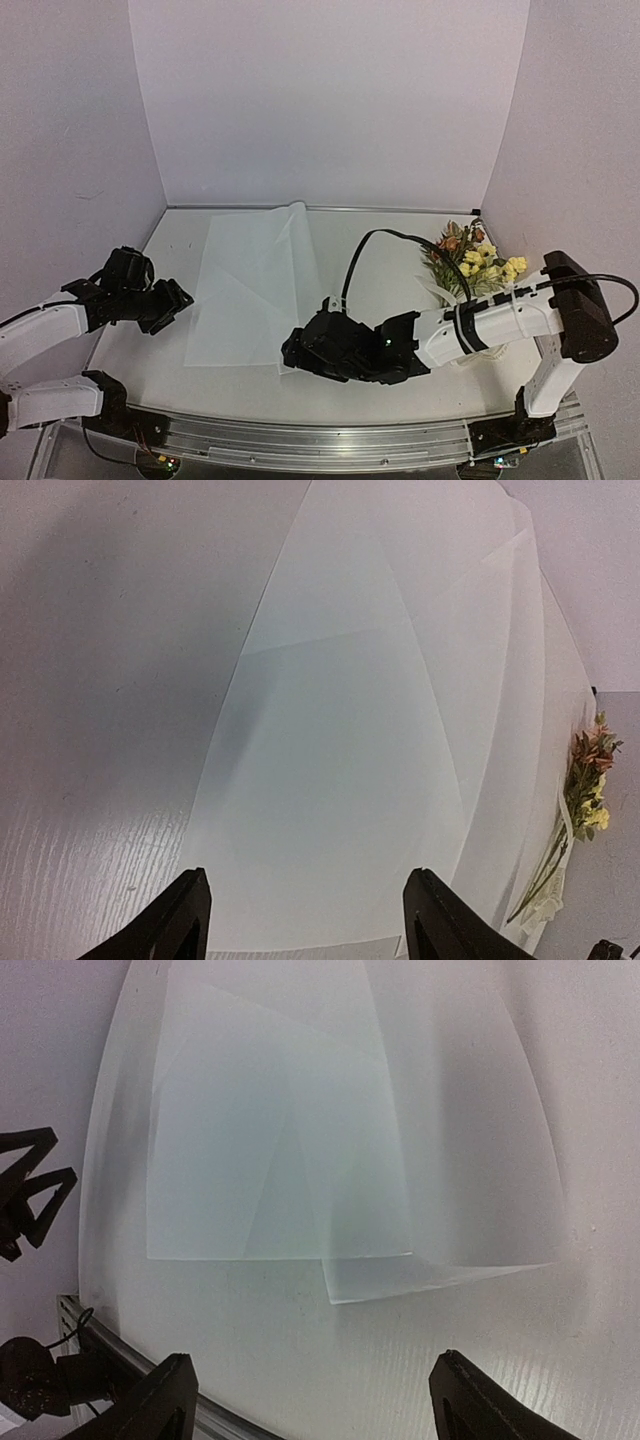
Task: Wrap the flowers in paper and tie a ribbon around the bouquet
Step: Pick up the folded wrapping paper from the center of the board.
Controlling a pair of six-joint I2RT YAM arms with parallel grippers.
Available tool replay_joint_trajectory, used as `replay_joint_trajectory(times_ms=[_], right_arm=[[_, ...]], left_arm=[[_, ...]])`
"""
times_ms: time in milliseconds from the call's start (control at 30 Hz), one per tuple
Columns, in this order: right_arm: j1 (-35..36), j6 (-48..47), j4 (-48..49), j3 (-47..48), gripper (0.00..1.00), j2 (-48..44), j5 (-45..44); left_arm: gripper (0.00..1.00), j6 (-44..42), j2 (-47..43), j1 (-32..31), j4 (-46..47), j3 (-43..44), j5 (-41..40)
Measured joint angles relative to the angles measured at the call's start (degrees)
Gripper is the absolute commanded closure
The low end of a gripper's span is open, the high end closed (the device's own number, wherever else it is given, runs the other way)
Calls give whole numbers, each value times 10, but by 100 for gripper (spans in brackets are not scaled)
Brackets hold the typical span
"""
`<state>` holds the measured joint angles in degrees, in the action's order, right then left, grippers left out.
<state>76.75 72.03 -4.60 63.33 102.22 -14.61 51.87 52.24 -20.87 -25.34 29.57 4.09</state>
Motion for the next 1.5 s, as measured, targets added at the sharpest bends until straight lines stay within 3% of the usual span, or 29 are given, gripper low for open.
replay_joint_trajectory(times_ms=[500,1100,1333,1500], right_arm=[[0,97,52,-11,21,52,-57],[-10,91,108,10,35,134,-122],[-19,80,120,21,55,143,-136],[-32,76,122,23,90,155,-141]], left_arm=[[30,-26,47,47,20,-4,64],[30,-41,69,60,40,-23,86],[29,-38,80,61,60,-45,99],[29,-38,82,61,59,-51,105]])
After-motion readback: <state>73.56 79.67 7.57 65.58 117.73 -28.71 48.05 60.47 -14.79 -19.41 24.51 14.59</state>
